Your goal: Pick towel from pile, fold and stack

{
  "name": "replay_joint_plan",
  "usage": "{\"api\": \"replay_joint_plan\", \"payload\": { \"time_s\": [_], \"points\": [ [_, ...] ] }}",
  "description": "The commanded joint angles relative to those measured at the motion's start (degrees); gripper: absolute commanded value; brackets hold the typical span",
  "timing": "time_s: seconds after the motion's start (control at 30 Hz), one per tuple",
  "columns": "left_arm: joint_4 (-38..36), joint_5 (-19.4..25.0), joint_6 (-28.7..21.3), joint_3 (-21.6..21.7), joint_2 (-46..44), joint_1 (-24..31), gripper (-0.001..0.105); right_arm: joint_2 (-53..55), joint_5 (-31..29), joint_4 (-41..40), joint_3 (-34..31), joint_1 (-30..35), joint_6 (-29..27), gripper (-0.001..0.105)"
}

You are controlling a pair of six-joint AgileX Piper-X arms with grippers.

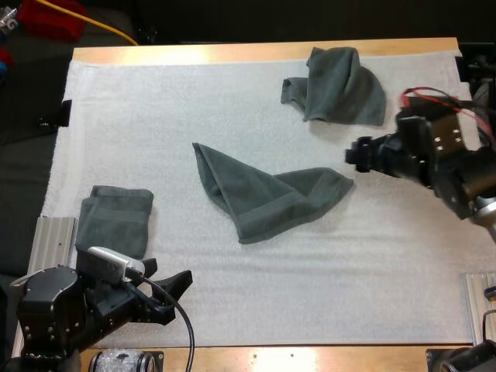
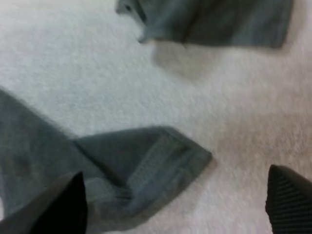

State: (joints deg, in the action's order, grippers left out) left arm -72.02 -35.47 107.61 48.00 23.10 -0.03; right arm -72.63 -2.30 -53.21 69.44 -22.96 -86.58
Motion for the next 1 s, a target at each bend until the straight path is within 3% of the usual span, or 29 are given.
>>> {"api": "replay_joint_plan", "payload": {
  "time_s": [0.0,0.1,0.37,0.5,0.97],
  "points": [
    [-0.12,0.14,-0.01,0.31,0.15,-0.32,0.069,0.42,2.47,0.55,-1.79,1.57,-0.63,0.072],
    [-0.12,0.14,-0.01,0.31,0.15,-0.32,0.069,0.42,6.03,3.41,-5.91,4.53,-0.34,0.072],
    [-1.07,0.78,-0.01,0.31,0.15,-0.32,0.069,-2.82,18.45,12.36,-14.89,10.30,7.02,0.072],
    [-2.30,1.42,-0.01,0.15,0.15,-0.32,0.069,-6.97,20.18,13.50,-15.22,10.28,7.40,0.072],
    [-4.43,1.42,-0.01,0.16,0.15,-0.32,0.069,-21.71,27.75,25.54,-15.22,10.12,17.67,0.072]
  ]
}}
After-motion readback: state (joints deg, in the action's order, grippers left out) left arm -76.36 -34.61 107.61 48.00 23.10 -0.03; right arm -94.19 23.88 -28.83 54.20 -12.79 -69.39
